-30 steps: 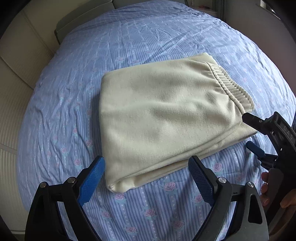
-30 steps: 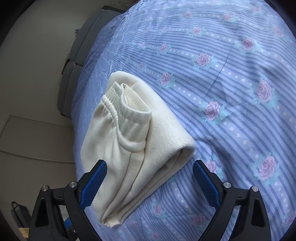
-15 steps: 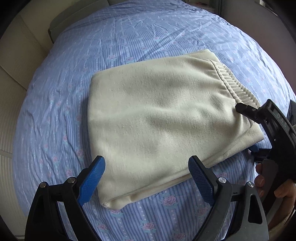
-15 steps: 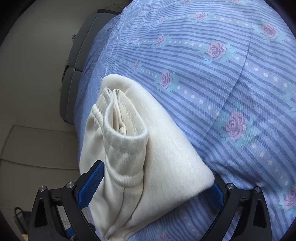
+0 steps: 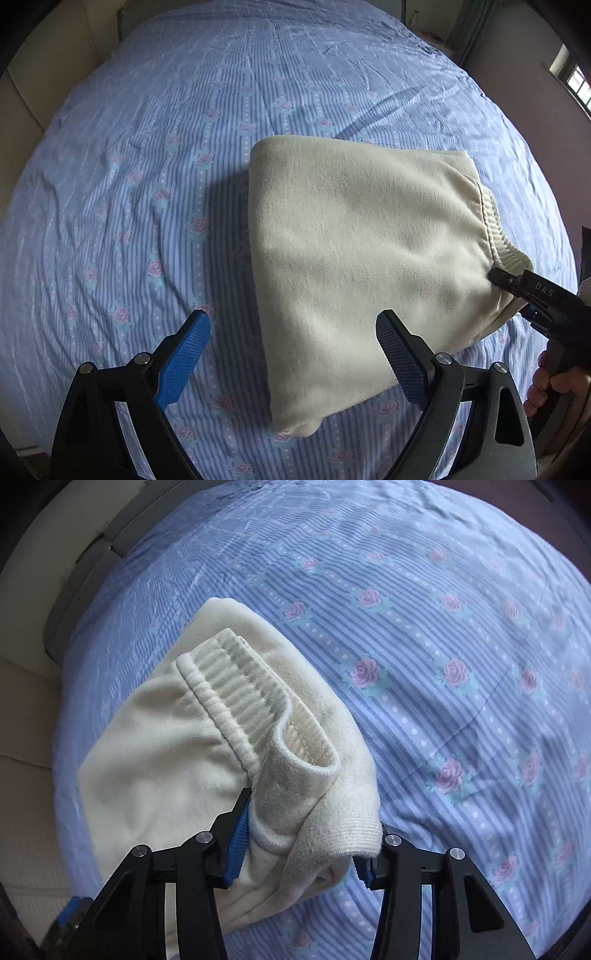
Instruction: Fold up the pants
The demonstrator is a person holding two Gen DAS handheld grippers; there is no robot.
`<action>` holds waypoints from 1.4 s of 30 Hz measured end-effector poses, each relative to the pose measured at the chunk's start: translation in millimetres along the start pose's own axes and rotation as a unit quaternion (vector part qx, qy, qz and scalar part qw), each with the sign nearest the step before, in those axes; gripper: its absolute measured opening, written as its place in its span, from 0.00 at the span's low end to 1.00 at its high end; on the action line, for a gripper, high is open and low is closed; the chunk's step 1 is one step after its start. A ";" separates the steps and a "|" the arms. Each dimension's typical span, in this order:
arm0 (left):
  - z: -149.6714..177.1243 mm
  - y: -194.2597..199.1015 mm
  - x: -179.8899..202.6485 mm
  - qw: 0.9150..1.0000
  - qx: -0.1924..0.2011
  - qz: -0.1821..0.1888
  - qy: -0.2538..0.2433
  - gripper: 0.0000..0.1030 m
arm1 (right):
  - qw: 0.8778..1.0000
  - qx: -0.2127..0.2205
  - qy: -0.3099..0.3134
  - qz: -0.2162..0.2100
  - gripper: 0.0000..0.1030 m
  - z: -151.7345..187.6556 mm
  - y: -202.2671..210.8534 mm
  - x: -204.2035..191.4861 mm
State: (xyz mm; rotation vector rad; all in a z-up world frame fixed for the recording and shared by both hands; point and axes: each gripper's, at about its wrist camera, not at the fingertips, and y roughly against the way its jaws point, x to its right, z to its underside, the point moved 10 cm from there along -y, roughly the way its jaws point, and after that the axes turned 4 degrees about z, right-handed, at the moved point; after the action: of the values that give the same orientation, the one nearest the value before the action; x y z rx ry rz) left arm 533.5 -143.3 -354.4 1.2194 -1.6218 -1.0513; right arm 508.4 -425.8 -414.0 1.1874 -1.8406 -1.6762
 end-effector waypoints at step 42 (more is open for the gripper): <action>-100.4 -36.7 30.8 0.980 -0.028 0.194 -0.017 0.31 | 0.996 0.025 0.087 0.019 0.38 -8.5 38.0 -25.9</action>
State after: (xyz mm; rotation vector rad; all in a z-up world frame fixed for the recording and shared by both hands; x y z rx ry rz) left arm 632.7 -193.6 -354.4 0.8057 -1.7537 -0.8641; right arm 517.2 -413.5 -369.8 1.2687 -1.7965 -1.4642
